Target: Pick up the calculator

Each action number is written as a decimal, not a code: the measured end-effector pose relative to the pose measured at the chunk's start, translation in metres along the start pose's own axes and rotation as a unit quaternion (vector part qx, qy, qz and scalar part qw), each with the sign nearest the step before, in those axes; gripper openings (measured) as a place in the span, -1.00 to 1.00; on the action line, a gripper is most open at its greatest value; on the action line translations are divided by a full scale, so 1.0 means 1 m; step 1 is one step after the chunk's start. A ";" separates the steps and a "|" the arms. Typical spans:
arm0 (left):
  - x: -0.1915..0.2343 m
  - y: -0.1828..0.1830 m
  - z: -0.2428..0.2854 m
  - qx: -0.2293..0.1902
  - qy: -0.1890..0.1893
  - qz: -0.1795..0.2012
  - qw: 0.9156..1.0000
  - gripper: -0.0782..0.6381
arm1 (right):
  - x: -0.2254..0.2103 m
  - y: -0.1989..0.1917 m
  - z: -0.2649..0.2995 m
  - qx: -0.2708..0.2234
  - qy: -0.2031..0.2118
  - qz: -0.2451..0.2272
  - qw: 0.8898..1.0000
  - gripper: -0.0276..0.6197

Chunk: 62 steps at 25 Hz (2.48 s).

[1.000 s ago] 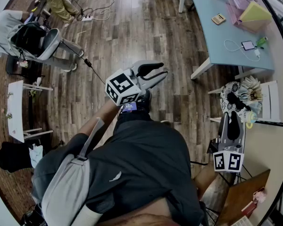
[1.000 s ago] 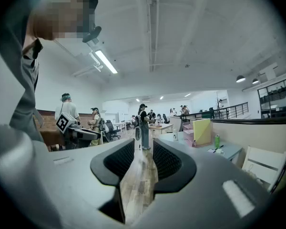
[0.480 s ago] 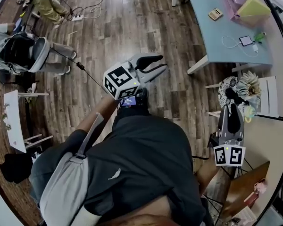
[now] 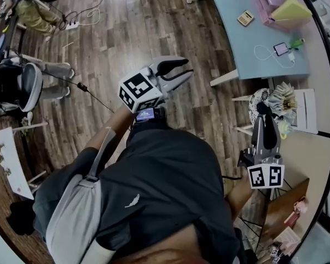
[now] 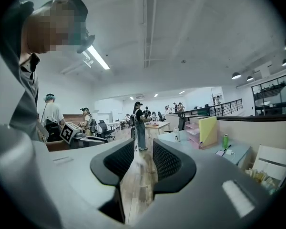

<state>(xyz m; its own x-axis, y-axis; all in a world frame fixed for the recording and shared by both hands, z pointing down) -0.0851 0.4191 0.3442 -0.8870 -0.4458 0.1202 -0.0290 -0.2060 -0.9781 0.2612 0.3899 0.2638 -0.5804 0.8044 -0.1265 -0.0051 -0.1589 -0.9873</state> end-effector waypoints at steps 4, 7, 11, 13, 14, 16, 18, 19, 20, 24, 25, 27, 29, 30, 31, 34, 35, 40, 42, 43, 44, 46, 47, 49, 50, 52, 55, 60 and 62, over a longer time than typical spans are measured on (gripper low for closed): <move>0.036 0.004 0.001 -0.005 -0.011 0.005 1.000 -0.41 | 0.011 0.012 0.031 0.003 -0.019 -0.011 1.000 -0.57; 0.059 0.008 0.002 -0.006 -0.017 0.013 1.000 -0.41 | 0.013 0.019 0.046 0.005 -0.038 -0.014 0.999 -0.57; 0.089 0.016 -0.003 -0.016 -0.015 0.019 1.000 -0.41 | 0.018 0.026 0.069 0.007 -0.050 -0.018 0.999 -0.57; 0.097 0.017 -0.003 -0.022 -0.016 0.022 0.999 -0.41 | 0.020 0.025 0.079 0.011 -0.049 -0.019 0.999 -0.57; 0.102 0.015 -0.003 -0.022 -0.014 0.021 0.999 -0.41 | 0.020 0.025 0.084 0.013 -0.046 -0.019 0.999 -0.57; 0.109 0.011 -0.004 -0.020 -0.007 0.015 1.000 -0.41 | 0.019 0.023 0.094 0.019 -0.038 -0.018 0.999 -0.57; 0.114 0.006 -0.004 -0.017 0.001 0.007 1.000 -0.41 | 0.015 0.023 0.103 0.023 -0.031 -0.017 0.999 -0.57; 0.116 0.005 -0.003 -0.016 0.005 0.004 1.000 -0.41 | 0.012 0.023 0.109 0.024 -0.027 -0.016 0.999 -0.57; 0.118 0.003 -0.001 -0.013 0.008 0.001 1.000 -0.41 | 0.007 0.022 0.114 0.024 -0.022 -0.015 0.999 -0.57; 0.123 0.000 0.009 0.000 0.029 0.002 1.000 -0.41 | -0.019 0.019 0.134 0.020 0.000 -0.008 1.000 -0.57; 0.124 0.000 0.009 0.002 0.038 0.001 0.999 -0.41 | -0.026 0.017 0.138 0.019 0.006 -0.005 1.000 -0.57; 0.123 0.004 0.009 0.002 0.057 -0.004 0.998 -0.41 | -0.038 0.018 0.148 0.015 0.020 0.001 1.000 -0.57; 0.121 0.009 0.014 -0.001 0.071 -0.007 0.997 -0.41 | -0.049 0.024 0.160 0.007 0.039 0.000 0.999 -0.57; 0.120 0.011 0.019 0.001 0.076 -0.007 0.997 -0.41 | -0.056 0.027 0.166 0.003 0.048 -0.001 0.999 -0.57; 0.120 0.013 0.025 0.004 0.080 -0.006 0.997 -0.41 | -0.063 0.029 0.172 0.001 0.057 0.000 0.998 -0.57; 0.115 0.020 0.045 0.009 0.087 -0.003 0.996 -0.41 | -0.087 0.034 0.184 0.003 0.075 0.003 0.997 -0.57; 0.113 0.024 0.051 0.008 0.088 -0.003 0.996 -0.41 | -0.097 0.034 0.187 0.005 0.077 0.004 0.997 -0.57; 0.109 0.030 0.082 0.014 0.101 -0.001 0.995 -0.41 | -0.142 0.033 0.205 0.008 0.098 0.017 0.995 -0.57; 0.108 0.032 0.094 0.017 0.109 0.006 0.994 -0.41 | -0.159 0.031 0.210 0.009 0.103 0.019 0.994 -0.58; 0.106 0.034 0.098 0.018 0.114 0.007 0.993 -0.41 | -0.167 0.030 0.211 0.008 0.105 0.021 0.994 -0.57; 0.105 0.034 0.101 0.018 0.119 0.007 0.993 -0.41 | -0.173 0.030 0.212 0.007 0.107 0.024 0.994 -0.57; 0.103 0.037 0.108 0.016 0.130 0.006 0.991 -0.41 | -0.183 0.030 0.215 0.004 0.116 0.027 0.993 -0.57; 0.101 0.039 0.112 0.015 0.134 0.005 0.991 -0.41 | -0.187 0.031 0.217 0.002 0.121 0.028 0.992 -0.57; 0.098 0.043 0.120 0.016 0.139 0.005 0.990 -0.41 | -0.196 0.031 0.221 0.000 0.131 0.031 0.991 -0.57; 0.096 0.046 0.125 0.016 0.140 0.008 0.990 -0.41 | -0.201 0.032 0.222 -0.002 0.135 0.033 0.990 -0.57; 0.096 0.052 0.134 0.018 0.142 0.018 0.990 -0.41 | -0.213 0.033 0.224 -0.009 0.136 0.032 0.990 -0.57; 0.096 0.059 0.145 0.016 0.146 0.023 0.989 -0.41 | -0.229 0.030 0.226 -0.008 0.132 0.034 0.991 -0.57; 0.103 0.064 0.161 0.020 0.144 0.029 0.989 -0.41 | -0.240 0.024 0.236 -0.001 0.134 0.042 0.990 -0.57; 0.107 0.064 0.167 0.019 0.138 0.030 0.990 -0.41 | -0.242 0.023 0.238 0.000 0.131 0.041 0.991 -0.57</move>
<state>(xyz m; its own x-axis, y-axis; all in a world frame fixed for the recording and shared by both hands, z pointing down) -0.1046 0.2126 0.3224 -0.9788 -0.2049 0.0064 0.0398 -0.2208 -0.9745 0.2075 0.0552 0.2948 -0.3481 0.9093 -0.2280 0.0332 -0.2310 -0.9724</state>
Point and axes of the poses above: the fingertips, and each gripper's own axes: z forward along the fingers, x to its left, y out of its top, the point moved 8 cm from there along -z, backward along the fingers, and after that the axes turned 6 degrees about y, right-handed, at the moved point
